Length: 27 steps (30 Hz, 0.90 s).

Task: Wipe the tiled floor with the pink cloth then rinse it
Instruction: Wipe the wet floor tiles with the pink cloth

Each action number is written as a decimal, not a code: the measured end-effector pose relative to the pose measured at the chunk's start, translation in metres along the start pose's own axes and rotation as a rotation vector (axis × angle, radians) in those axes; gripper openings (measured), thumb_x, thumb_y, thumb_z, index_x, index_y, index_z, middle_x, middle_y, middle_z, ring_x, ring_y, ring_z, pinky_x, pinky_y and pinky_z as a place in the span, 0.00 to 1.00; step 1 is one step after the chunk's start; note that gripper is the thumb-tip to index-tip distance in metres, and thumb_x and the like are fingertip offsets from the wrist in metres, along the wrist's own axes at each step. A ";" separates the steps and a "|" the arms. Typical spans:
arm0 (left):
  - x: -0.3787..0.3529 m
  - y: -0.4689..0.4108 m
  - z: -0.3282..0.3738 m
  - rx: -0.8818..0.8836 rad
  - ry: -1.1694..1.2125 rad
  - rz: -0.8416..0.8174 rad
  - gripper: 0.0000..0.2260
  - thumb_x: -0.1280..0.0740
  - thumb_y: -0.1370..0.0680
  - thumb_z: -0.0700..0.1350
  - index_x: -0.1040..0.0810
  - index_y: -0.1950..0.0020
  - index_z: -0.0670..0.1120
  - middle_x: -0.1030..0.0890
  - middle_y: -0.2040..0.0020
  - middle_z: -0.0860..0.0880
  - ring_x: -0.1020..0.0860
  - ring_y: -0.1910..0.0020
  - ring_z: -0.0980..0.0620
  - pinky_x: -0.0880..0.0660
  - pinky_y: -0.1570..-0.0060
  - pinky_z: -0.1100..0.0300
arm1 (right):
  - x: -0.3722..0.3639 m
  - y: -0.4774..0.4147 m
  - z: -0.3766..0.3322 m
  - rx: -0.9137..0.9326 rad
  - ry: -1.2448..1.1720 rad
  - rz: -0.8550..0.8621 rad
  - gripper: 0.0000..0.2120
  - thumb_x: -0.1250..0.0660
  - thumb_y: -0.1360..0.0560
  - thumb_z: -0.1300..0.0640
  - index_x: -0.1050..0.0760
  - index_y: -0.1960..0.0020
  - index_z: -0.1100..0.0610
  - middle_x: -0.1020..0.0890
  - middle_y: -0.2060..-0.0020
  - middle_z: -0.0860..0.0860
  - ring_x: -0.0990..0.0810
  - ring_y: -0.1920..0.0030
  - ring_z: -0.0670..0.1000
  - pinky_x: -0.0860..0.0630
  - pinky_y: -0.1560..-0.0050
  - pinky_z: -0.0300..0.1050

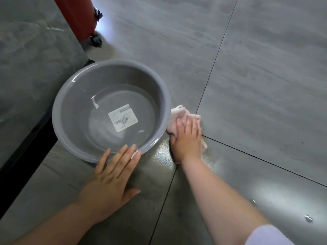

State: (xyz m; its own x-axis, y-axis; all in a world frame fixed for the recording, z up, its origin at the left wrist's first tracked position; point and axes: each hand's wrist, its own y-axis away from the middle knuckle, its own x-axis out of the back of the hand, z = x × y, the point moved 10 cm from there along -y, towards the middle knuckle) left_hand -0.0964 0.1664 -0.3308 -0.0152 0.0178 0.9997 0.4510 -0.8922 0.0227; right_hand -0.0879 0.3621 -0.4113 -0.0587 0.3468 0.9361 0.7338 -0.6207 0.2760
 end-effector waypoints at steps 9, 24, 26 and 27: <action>-0.001 -0.003 0.001 -0.016 0.012 0.004 0.31 0.60 0.23 0.63 0.59 0.26 0.46 0.64 0.24 0.53 0.61 0.25 0.57 0.60 0.26 0.54 | 0.013 0.031 0.059 0.429 0.151 0.047 0.32 0.50 0.33 0.47 0.40 0.30 0.55 0.31 0.33 0.59 0.30 0.34 0.64 0.43 0.32 0.51; 0.000 -0.001 -0.003 0.064 0.129 -0.089 0.29 0.62 0.22 0.58 0.40 0.31 0.41 0.39 0.32 0.46 0.63 0.27 0.64 0.64 0.28 0.60 | -0.059 0.142 -0.038 0.827 0.203 -0.156 0.28 0.37 0.29 0.47 0.37 0.30 0.49 0.32 0.29 0.55 0.34 0.29 0.59 0.33 0.33 0.58; -0.001 -0.001 -0.002 0.076 0.141 -0.073 0.28 0.62 0.21 0.56 0.40 0.31 0.40 0.38 0.32 0.46 0.62 0.27 0.64 0.64 0.28 0.60 | -0.023 0.095 0.047 0.406 0.107 -0.057 0.29 0.45 0.31 0.46 0.35 0.31 0.52 0.26 0.34 0.57 0.28 0.34 0.62 0.26 0.41 0.61; -0.002 -0.001 -0.002 0.085 0.150 -0.071 0.28 0.62 0.21 0.56 0.40 0.31 0.40 0.37 0.31 0.45 0.62 0.27 0.64 0.64 0.28 0.61 | -0.004 0.081 0.095 0.212 0.072 0.042 0.31 0.48 0.30 0.45 0.38 0.28 0.53 0.31 0.30 0.58 0.33 0.31 0.61 0.31 0.35 0.60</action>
State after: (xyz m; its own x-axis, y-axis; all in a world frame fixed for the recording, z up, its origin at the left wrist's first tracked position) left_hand -0.0983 0.1661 -0.3324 -0.1792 0.0062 0.9838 0.5176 -0.8498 0.0996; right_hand 0.0359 0.3772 -0.4135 -0.0679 0.2675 0.9612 0.8618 -0.4696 0.1916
